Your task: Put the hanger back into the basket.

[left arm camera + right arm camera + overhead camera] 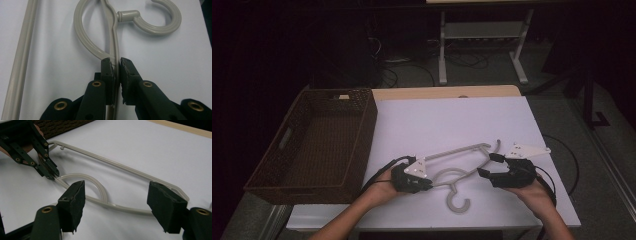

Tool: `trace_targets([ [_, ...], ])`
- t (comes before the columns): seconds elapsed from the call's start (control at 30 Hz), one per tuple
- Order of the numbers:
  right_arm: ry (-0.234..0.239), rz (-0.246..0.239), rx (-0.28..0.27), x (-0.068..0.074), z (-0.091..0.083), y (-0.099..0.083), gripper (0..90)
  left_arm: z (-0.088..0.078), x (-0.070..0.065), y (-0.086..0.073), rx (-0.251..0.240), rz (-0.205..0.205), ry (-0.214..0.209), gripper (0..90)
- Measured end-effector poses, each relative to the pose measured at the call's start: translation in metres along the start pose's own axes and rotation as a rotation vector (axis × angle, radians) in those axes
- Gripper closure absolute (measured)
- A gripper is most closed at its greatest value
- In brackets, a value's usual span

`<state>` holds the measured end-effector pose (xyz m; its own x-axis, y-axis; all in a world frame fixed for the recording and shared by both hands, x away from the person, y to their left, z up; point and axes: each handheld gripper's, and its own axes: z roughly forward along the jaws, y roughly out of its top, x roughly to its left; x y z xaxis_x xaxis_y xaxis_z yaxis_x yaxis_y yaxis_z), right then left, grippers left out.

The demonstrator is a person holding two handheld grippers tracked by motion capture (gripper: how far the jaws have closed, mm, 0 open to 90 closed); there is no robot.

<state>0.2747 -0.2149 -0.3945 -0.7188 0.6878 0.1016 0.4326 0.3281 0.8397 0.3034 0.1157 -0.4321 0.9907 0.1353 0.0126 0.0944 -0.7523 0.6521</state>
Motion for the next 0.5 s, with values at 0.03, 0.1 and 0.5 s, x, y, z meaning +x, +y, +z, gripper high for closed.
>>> trace_targets([
  [0.03,0.0,0.0,0.0,0.0,0.0,0.0,30.2,-0.002,0.0,0.001,-0.008,-0.007,0.005,82.5],
  [0.1,-0.002,0.01,-0.002,0.0,-0.001,0.0,30.3,-0.006,0.001,0.001,-0.027,-0.022,0.005,82.5],
  [0.5,-0.023,0.021,-0.035,-0.003,-0.008,0.002,30.9,-0.024,0.005,0.007,-0.094,-0.047,0.031,82.7],
])
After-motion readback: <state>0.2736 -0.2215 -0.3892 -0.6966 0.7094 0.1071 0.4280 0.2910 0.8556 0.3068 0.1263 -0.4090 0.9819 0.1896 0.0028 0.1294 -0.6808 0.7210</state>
